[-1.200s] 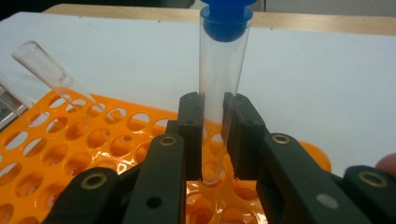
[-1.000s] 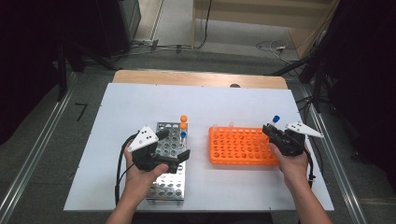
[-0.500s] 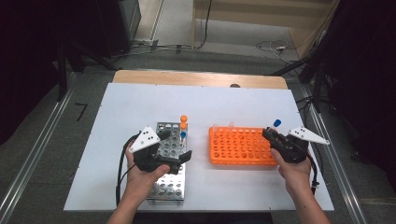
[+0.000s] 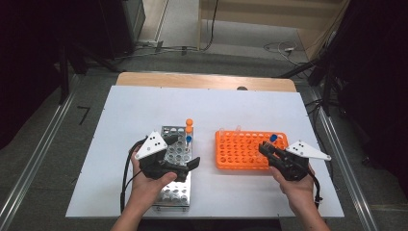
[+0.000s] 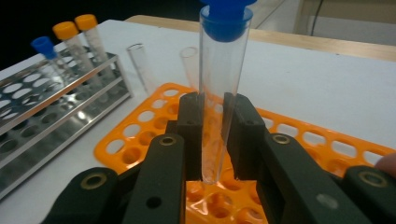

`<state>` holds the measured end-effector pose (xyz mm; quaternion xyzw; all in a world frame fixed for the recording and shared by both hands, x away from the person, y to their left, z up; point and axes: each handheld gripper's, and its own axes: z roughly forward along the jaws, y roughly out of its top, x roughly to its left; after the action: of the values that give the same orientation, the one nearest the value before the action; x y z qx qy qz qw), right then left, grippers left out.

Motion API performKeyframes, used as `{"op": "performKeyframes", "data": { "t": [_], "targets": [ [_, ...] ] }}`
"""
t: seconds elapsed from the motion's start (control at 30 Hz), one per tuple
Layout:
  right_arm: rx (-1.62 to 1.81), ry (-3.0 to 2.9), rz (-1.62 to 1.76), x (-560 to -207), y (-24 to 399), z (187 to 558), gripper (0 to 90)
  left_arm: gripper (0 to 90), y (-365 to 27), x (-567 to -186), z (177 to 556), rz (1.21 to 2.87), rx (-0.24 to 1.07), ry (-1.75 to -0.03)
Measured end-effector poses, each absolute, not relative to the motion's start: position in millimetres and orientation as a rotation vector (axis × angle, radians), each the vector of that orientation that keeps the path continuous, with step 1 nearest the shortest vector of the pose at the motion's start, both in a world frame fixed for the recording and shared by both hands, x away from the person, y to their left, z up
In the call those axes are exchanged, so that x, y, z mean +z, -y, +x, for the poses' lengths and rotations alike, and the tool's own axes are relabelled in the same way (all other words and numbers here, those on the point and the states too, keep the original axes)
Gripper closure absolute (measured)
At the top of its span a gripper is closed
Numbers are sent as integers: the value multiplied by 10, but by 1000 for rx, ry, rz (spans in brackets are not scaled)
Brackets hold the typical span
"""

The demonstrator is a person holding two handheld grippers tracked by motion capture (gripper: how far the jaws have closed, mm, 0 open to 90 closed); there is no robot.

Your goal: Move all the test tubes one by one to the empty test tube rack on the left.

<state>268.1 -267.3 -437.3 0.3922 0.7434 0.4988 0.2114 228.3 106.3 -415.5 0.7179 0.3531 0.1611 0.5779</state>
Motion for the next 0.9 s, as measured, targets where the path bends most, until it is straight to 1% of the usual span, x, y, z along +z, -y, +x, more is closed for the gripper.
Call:
{"op": "performKeyframes", "data": {
  "t": [0.73,0.8,0.9],
  "targets": [
    [1432,-2220,895,-4363,2179,2412,744,0,-833,-4099,2220,1706,335,-754],
    [1436,-2233,872,-4366,2135,2391,744,10,-793,-4093,2210,1709,327,-740],
    [1437,-2256,846,-4369,2067,2359,744,49,-739,-4080,2203,1698,316,-724]
  ]
}}
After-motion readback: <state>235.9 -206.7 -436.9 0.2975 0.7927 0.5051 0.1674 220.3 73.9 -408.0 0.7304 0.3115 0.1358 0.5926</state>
